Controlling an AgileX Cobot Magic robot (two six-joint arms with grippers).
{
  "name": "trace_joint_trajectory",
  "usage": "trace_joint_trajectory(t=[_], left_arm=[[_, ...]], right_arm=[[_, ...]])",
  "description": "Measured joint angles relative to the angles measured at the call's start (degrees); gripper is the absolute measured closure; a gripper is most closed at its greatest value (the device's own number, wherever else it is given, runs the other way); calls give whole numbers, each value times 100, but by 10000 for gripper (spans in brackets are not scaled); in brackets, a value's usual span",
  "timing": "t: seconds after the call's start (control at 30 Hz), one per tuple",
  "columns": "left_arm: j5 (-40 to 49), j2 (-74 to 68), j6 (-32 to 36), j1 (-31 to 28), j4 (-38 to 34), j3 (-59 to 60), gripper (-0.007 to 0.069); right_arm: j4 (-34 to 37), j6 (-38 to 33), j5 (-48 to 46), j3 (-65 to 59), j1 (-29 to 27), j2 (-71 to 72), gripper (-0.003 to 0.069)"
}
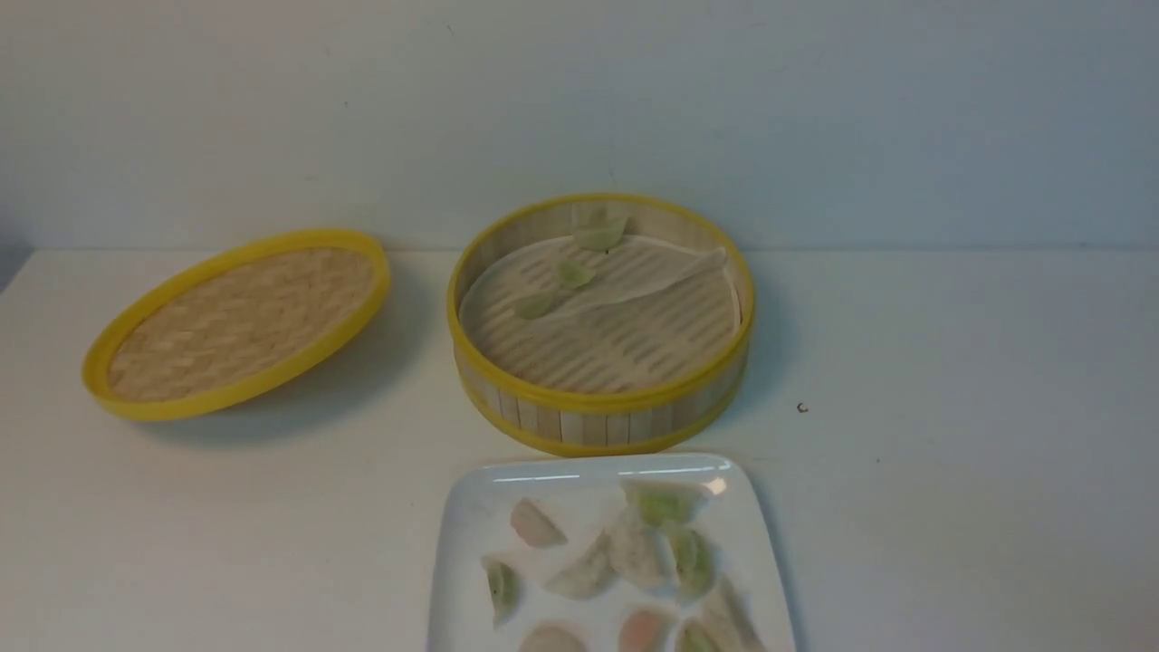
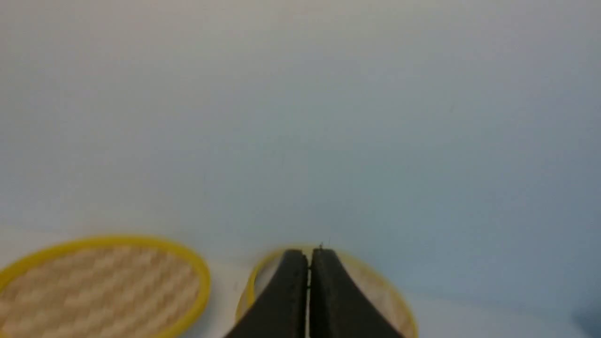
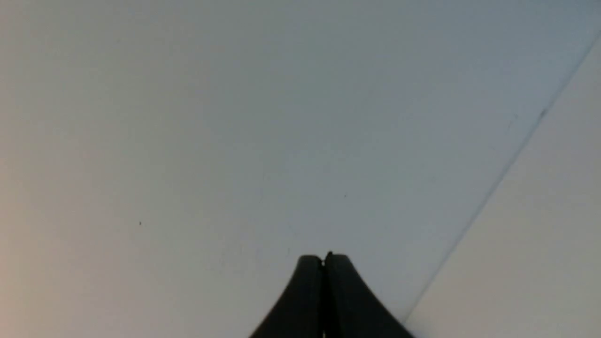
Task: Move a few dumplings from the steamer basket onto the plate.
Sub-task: Use the left arm to grab a dumpling from the steamer
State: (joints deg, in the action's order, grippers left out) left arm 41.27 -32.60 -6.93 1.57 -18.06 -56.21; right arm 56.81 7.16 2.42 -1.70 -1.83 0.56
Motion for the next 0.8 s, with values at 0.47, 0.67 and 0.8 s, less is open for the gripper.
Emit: trace_joint_trajectory(t=[0.47, 0.67, 0.8], left_arm=[[1522, -4611, 2473, 174, -753, -1144, 631], [2516, -6887, 2965, 1039, -417, -3472, 631], [2848, -8233, 3000, 1338, -264, -5312, 631]], right_arm=[[-1120, -1473, -2452, 2575, 265, -542, 673], [-2253, -1888, -5381, 4436, 302, -2607, 673], [-2574, -2234, -6090, 4768, 302, -3347, 673]])
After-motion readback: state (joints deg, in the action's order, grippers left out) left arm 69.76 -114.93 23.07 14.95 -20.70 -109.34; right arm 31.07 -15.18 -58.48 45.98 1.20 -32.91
